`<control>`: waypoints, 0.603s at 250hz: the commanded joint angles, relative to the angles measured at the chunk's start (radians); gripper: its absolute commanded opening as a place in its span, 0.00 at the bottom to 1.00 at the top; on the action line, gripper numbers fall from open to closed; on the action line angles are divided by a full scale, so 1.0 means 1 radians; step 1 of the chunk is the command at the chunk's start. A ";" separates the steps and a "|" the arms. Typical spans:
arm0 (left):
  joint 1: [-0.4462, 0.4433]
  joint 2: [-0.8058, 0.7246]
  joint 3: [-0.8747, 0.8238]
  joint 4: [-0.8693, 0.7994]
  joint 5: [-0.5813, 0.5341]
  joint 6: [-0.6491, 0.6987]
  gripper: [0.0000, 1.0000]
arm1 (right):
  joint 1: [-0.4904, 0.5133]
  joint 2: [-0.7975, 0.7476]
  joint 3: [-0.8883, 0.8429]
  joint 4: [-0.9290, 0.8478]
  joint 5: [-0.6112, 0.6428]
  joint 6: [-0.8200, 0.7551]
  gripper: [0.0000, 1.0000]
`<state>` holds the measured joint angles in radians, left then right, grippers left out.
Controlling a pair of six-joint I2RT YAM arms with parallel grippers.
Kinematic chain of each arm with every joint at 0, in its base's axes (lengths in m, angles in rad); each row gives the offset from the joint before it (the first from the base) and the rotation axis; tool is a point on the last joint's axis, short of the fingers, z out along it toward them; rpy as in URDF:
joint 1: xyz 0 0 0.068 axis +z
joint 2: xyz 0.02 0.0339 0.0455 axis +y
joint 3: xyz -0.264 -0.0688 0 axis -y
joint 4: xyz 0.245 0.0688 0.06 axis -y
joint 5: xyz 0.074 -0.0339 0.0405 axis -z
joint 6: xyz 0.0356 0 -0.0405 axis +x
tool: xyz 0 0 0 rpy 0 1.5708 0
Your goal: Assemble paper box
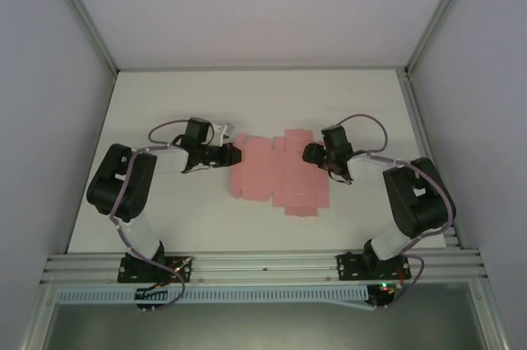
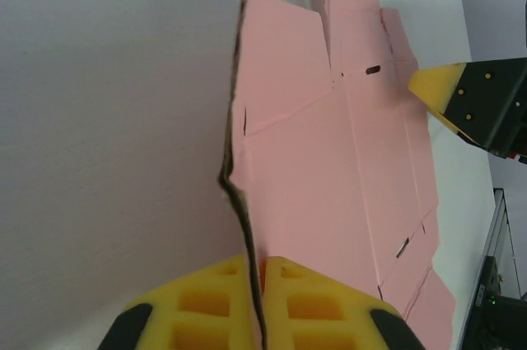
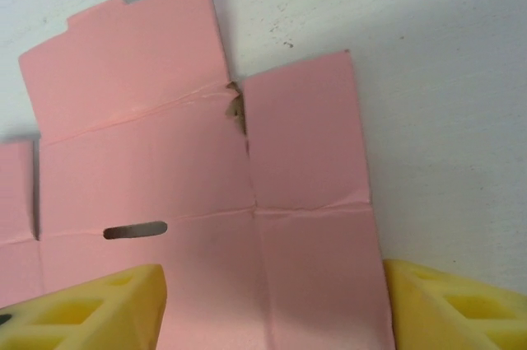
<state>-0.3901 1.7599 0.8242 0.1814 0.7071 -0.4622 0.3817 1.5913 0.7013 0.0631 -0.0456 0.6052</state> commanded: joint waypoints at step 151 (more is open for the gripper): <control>-0.008 -0.423 0.003 0.020 0.074 0.215 0.00 | -0.250 -0.391 -0.222 0.277 -0.536 -0.171 0.99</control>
<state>-0.3927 1.4033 0.8246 0.1802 0.7349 -0.2867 0.1417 1.2182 0.5121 0.2657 -0.4385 0.4706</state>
